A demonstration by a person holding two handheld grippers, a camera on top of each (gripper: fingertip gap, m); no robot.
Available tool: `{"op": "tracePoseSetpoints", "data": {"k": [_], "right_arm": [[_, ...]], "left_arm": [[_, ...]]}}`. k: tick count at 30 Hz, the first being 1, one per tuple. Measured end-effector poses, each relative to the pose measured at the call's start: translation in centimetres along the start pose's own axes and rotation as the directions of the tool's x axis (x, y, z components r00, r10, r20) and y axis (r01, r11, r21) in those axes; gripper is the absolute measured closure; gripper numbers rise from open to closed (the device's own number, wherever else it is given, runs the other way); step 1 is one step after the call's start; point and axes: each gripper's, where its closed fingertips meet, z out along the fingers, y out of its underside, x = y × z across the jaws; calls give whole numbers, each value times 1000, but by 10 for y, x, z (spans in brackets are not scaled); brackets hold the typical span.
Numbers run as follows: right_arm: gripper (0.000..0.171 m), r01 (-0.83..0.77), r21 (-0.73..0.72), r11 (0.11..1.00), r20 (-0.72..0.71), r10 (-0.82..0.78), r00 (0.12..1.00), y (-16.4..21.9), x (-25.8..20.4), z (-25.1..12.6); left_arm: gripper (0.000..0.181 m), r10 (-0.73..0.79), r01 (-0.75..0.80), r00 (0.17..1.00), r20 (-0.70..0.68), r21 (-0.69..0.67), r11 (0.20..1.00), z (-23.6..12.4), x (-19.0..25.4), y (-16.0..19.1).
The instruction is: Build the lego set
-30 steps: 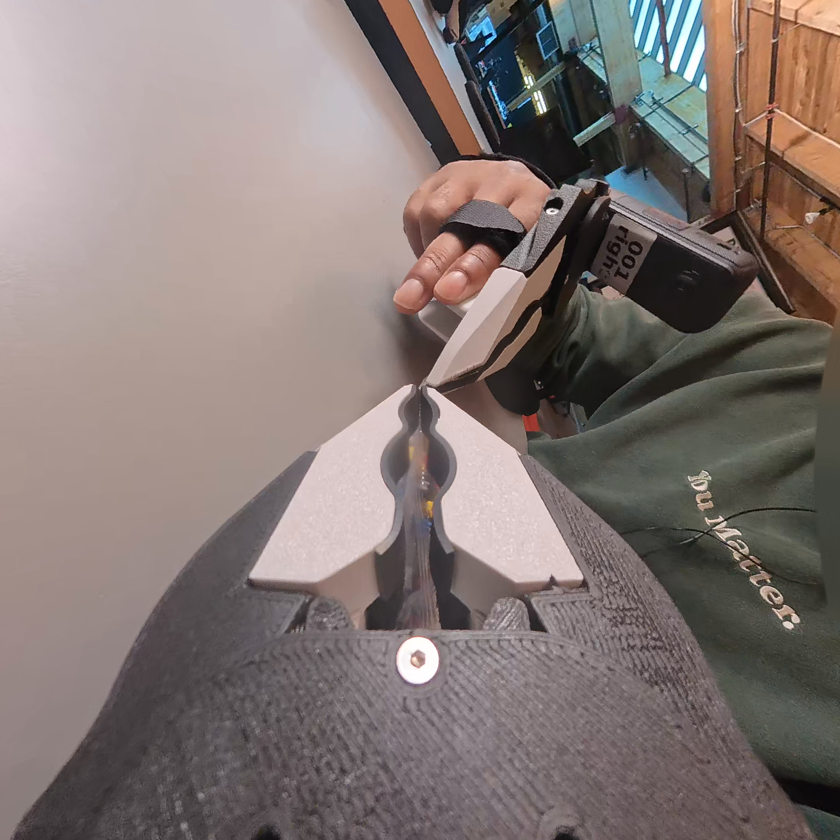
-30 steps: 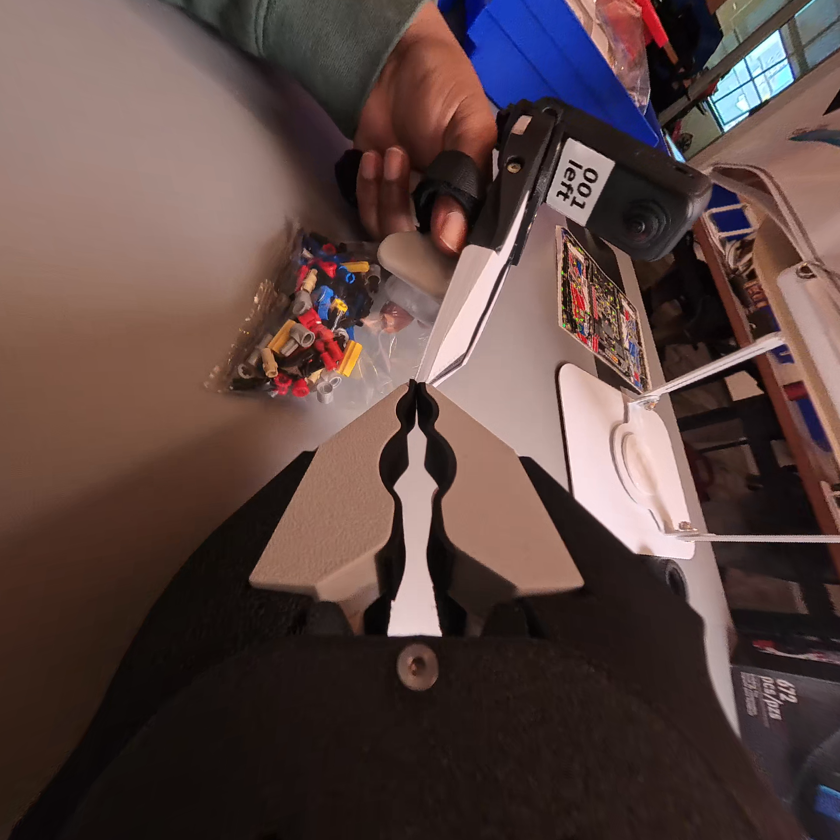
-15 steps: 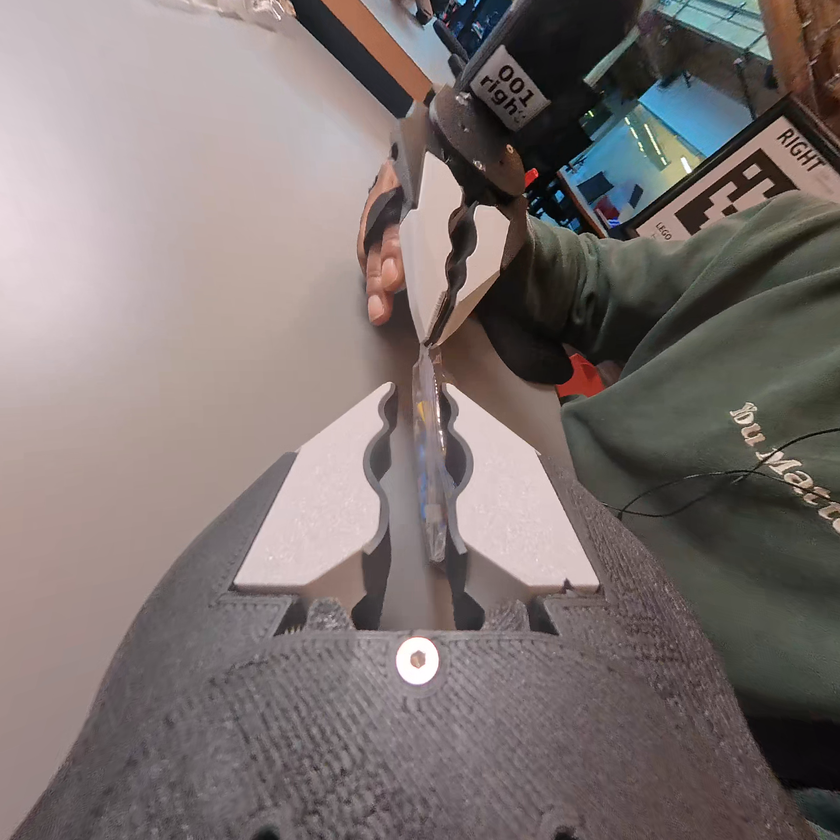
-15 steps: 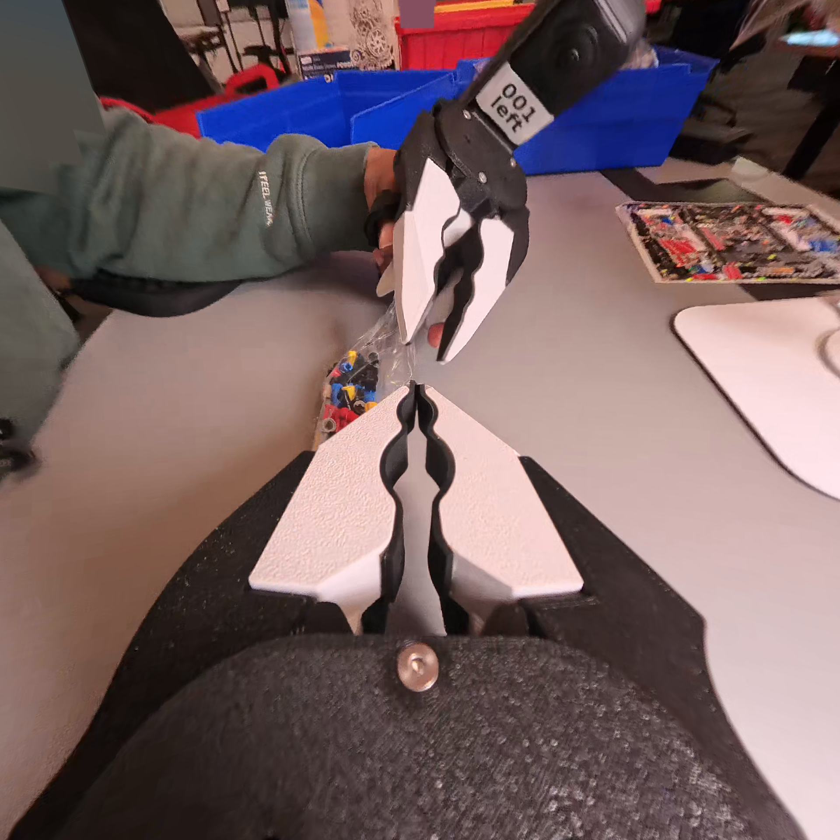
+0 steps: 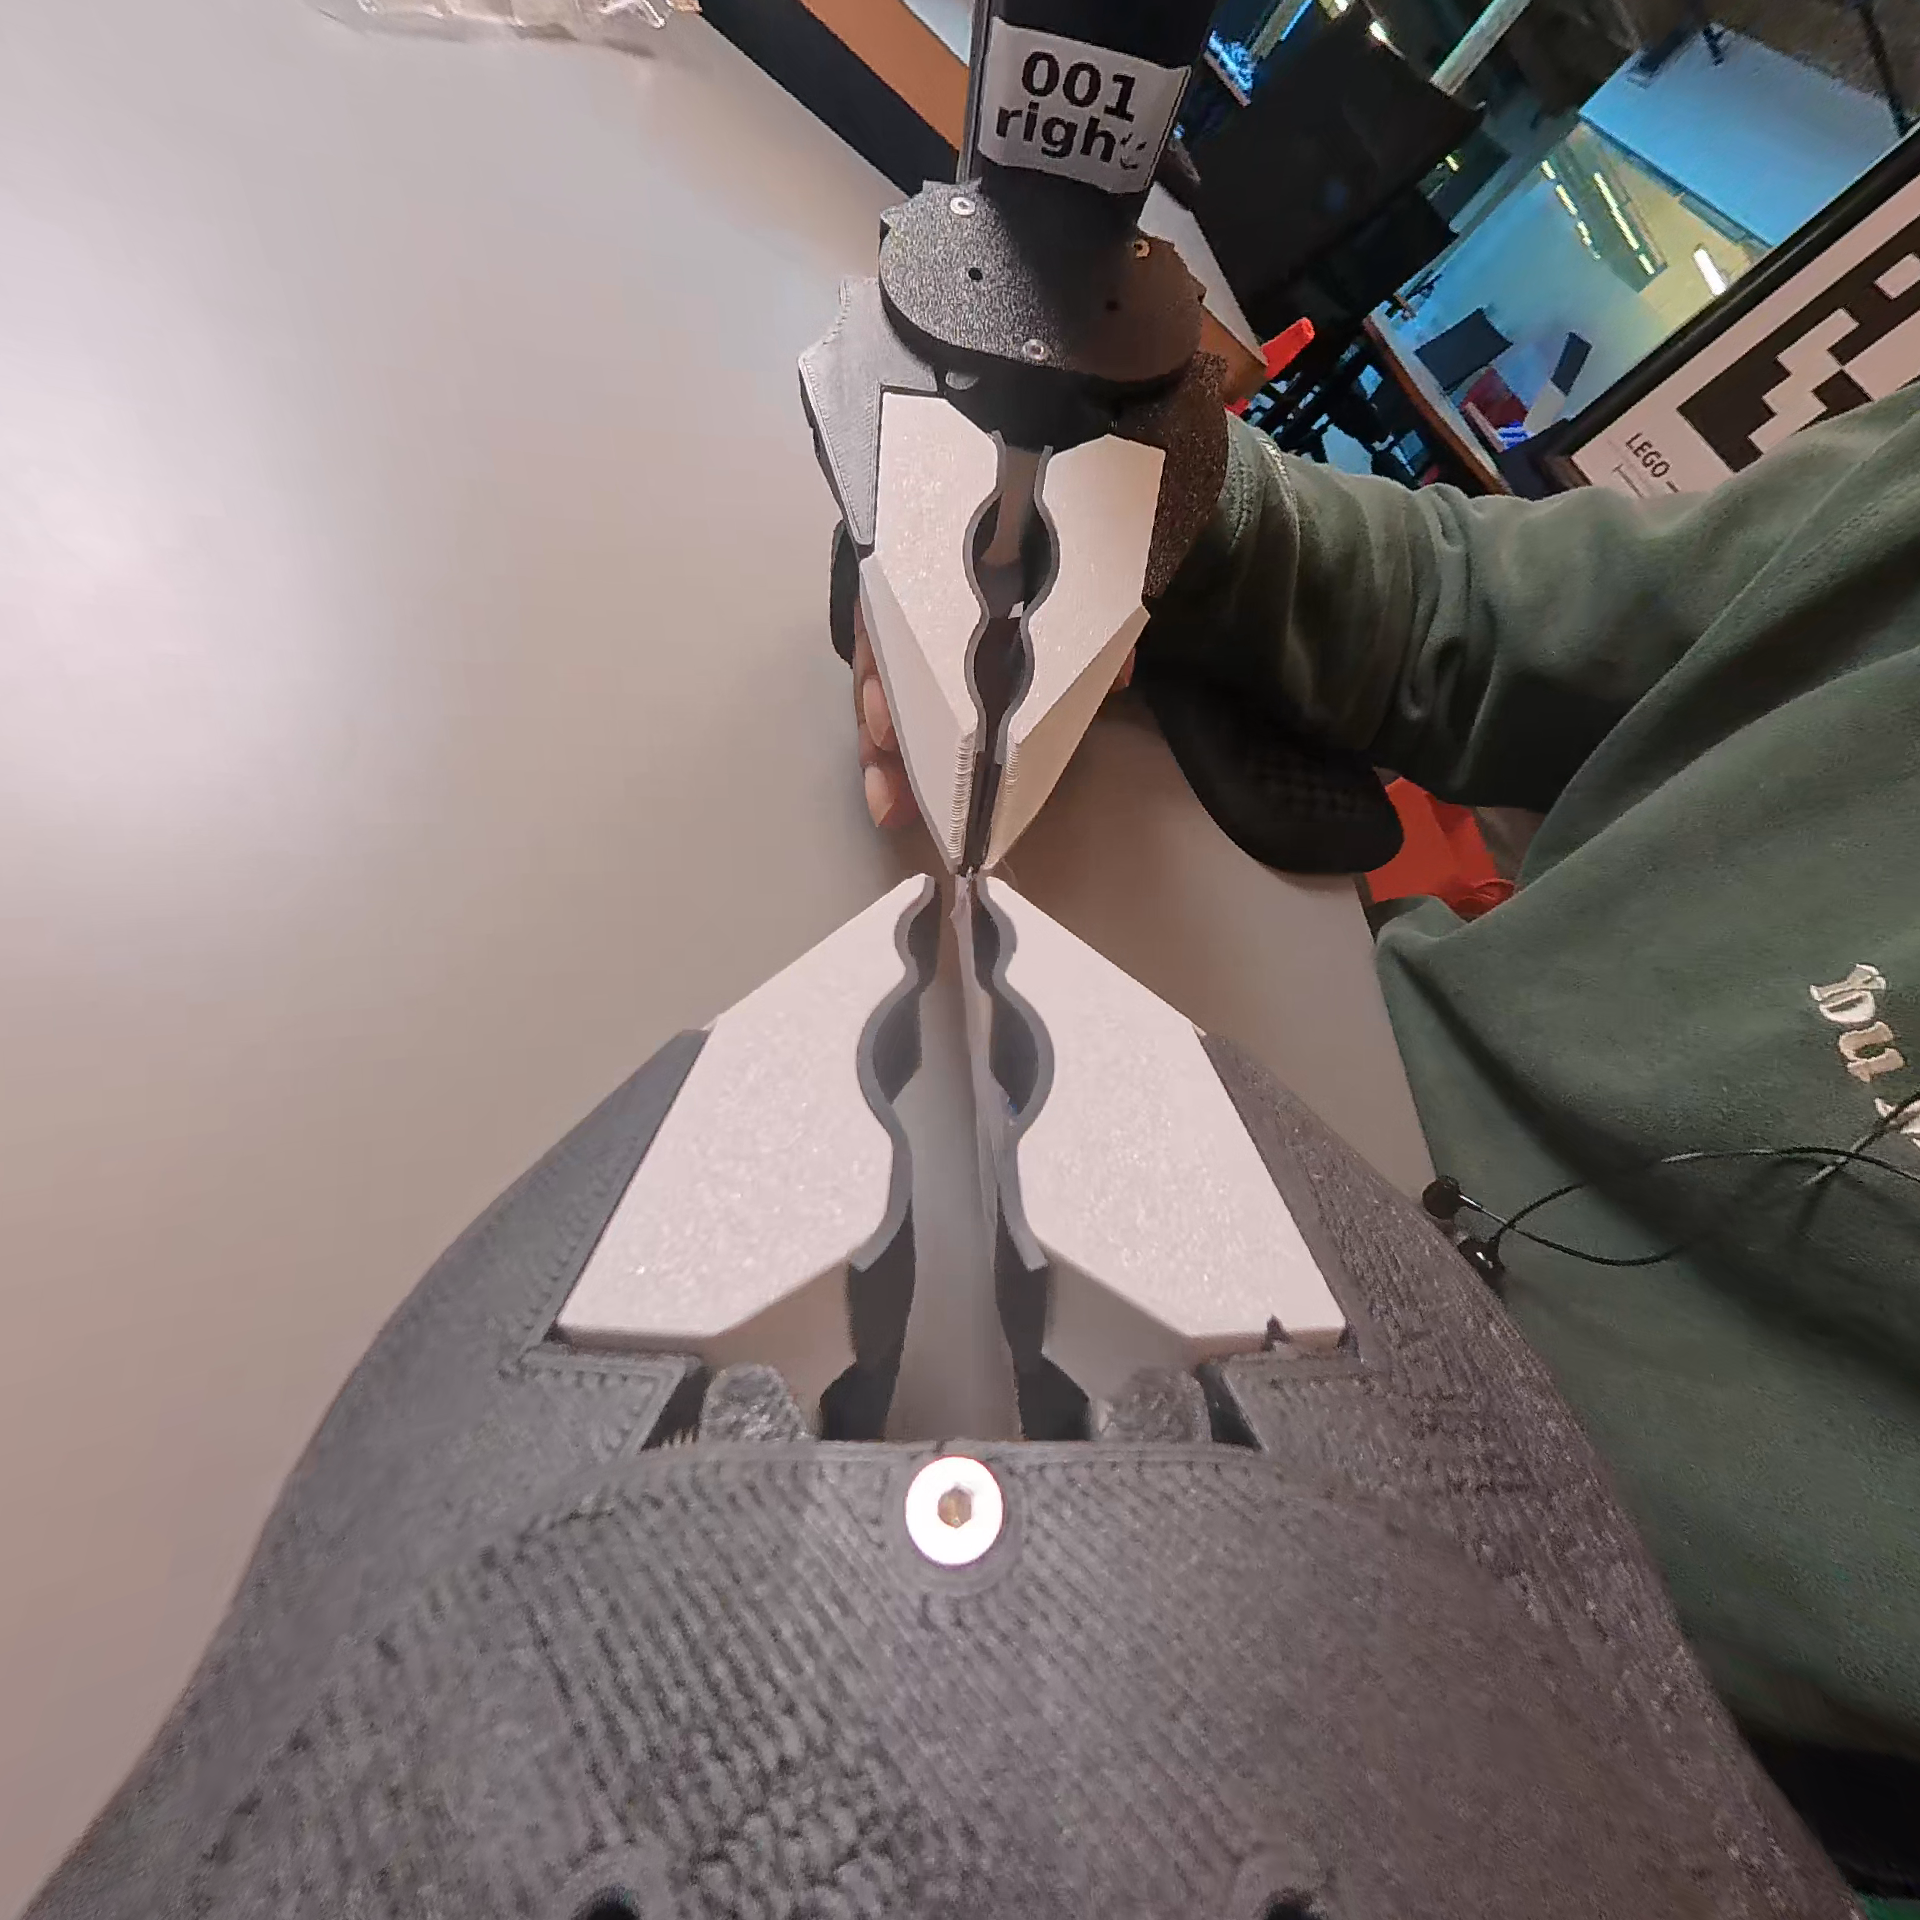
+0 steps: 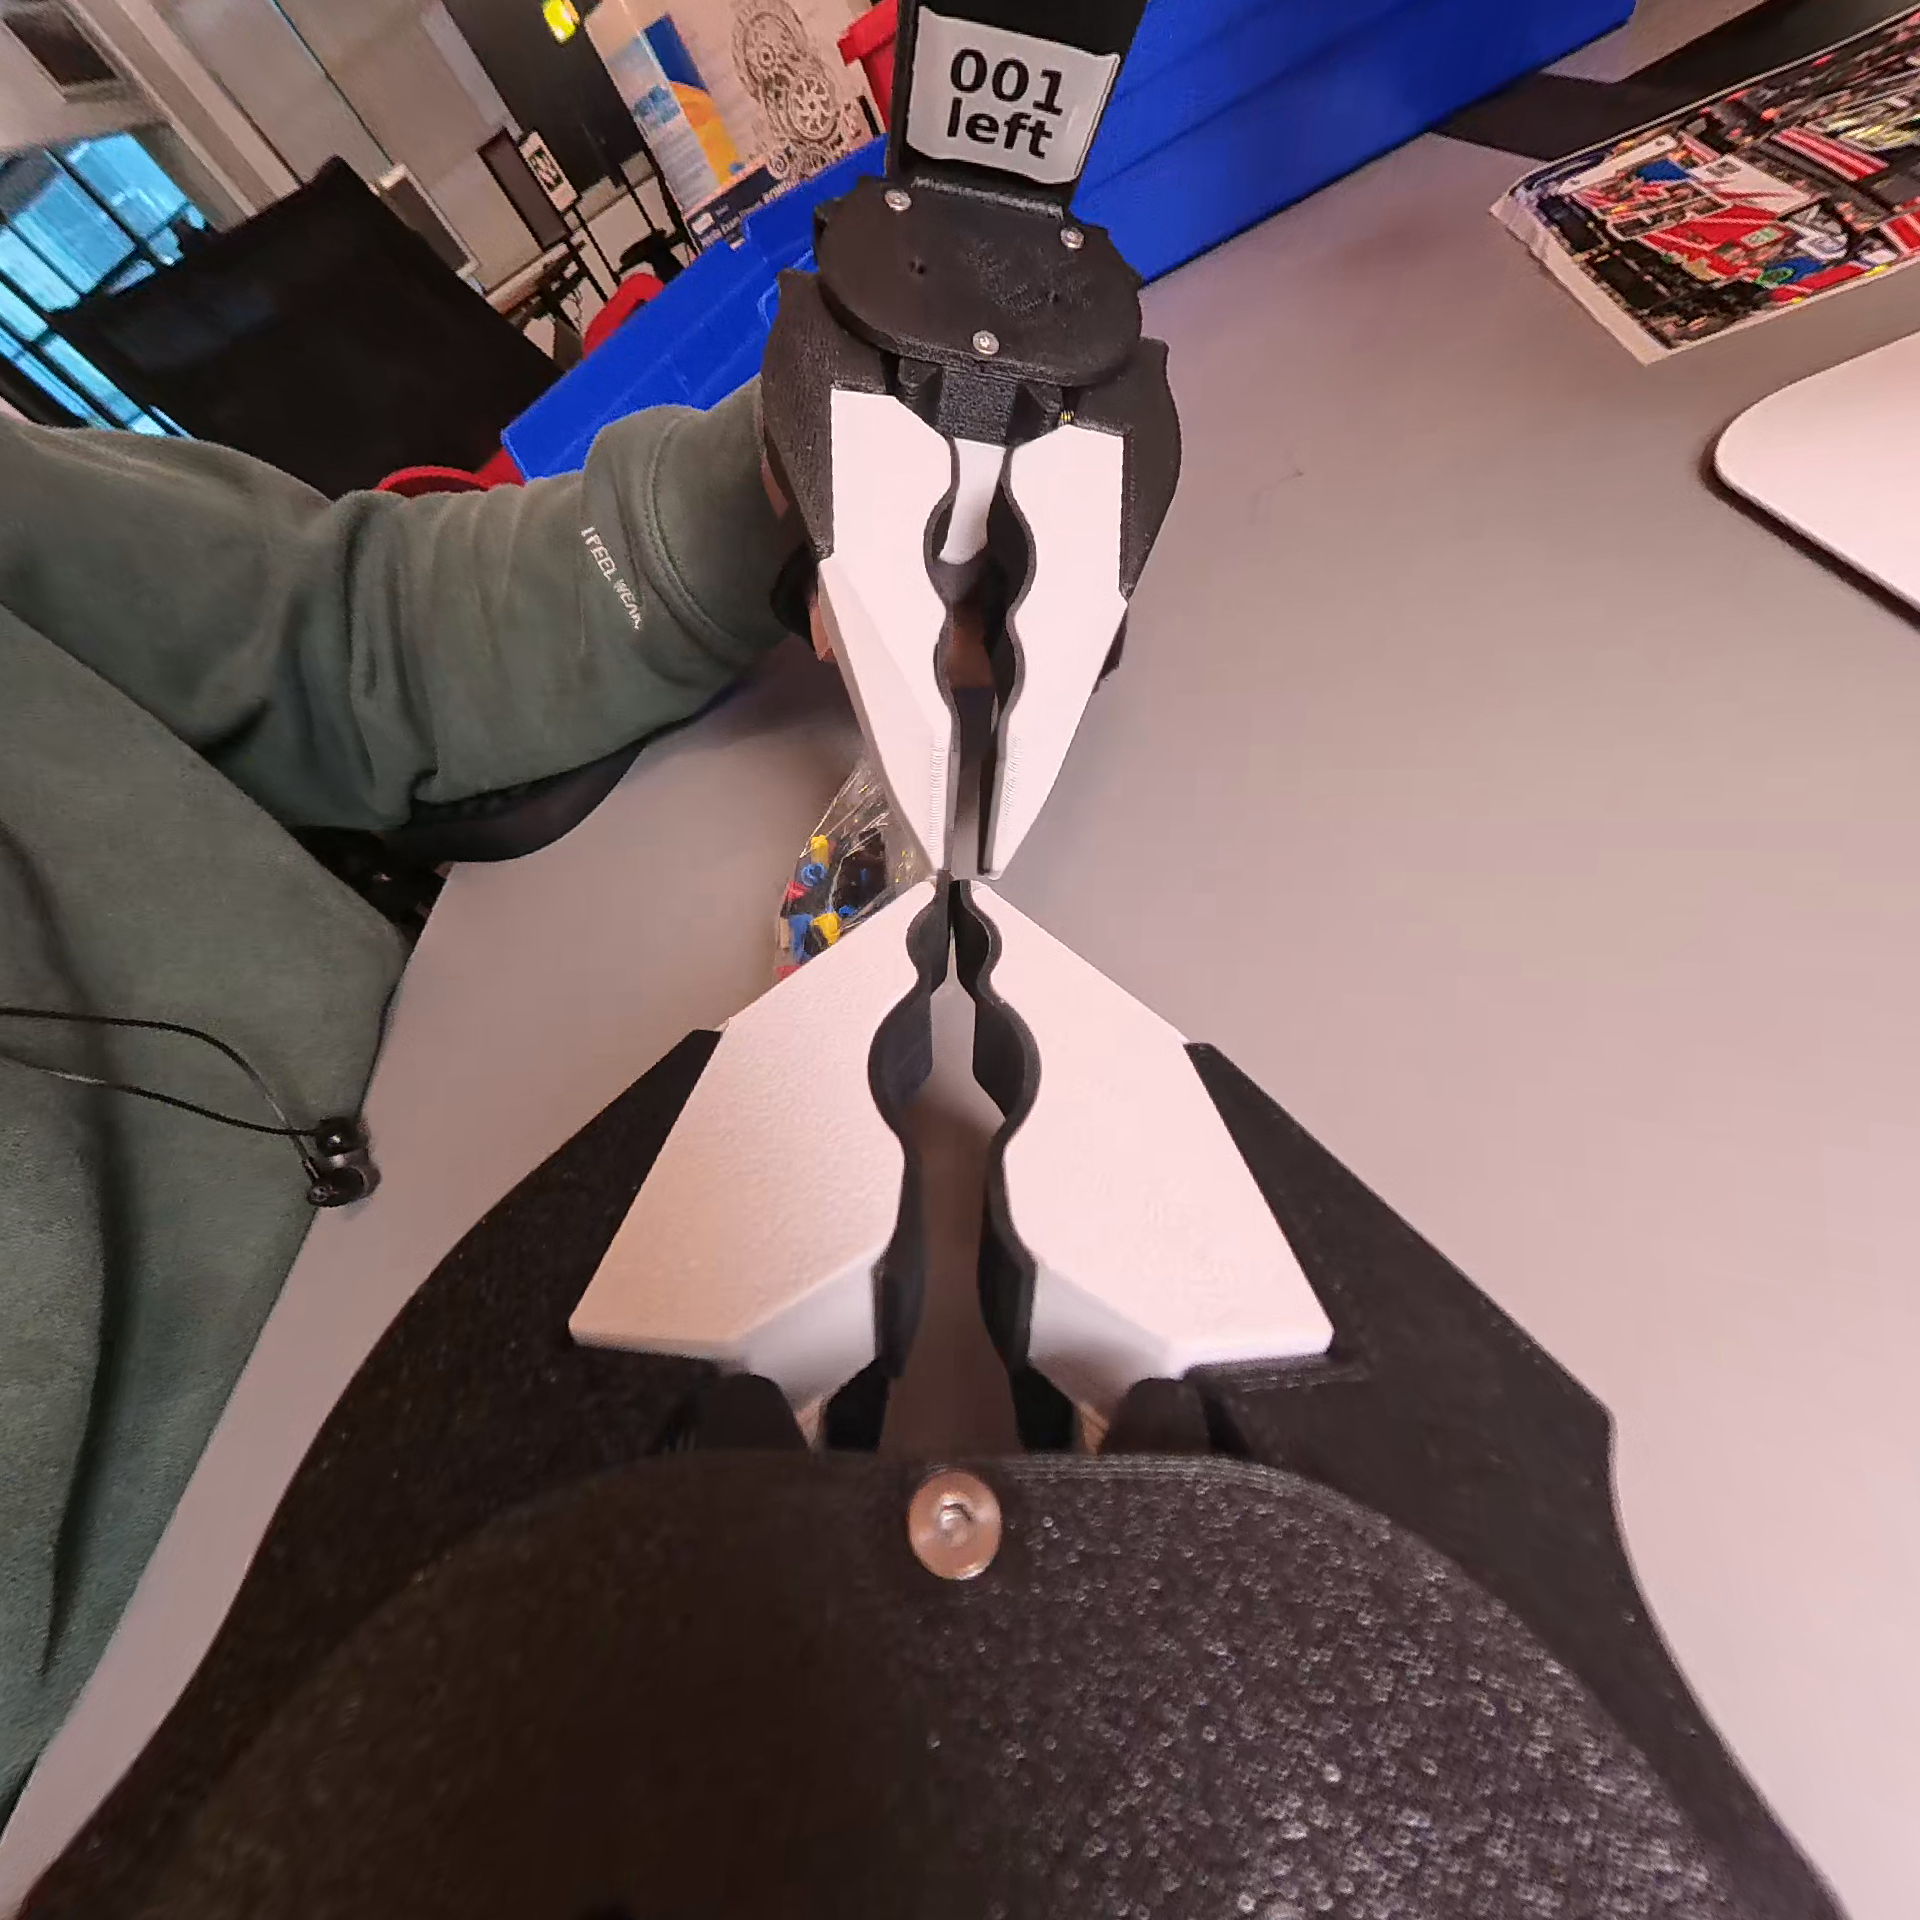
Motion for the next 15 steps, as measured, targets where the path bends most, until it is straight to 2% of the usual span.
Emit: {"op": "tracePoseSetpoints", "data": {"k": [10,13,15], "right_arm": [[171,45,-19,999,-23,-46,999,2,0,0],[171,184,-41,982,-74,-187,980,3,1,0],[171,370,-98,924,-166,-382,909,5,7,1]], "left_arm": [[181,-8,8,1000,-4,-10,1000,4,1,0],[181,-64,64,998,-3,-22,998,5,0,1],[181,-123,124,992,17,-22,992,6,-6,1]]}}
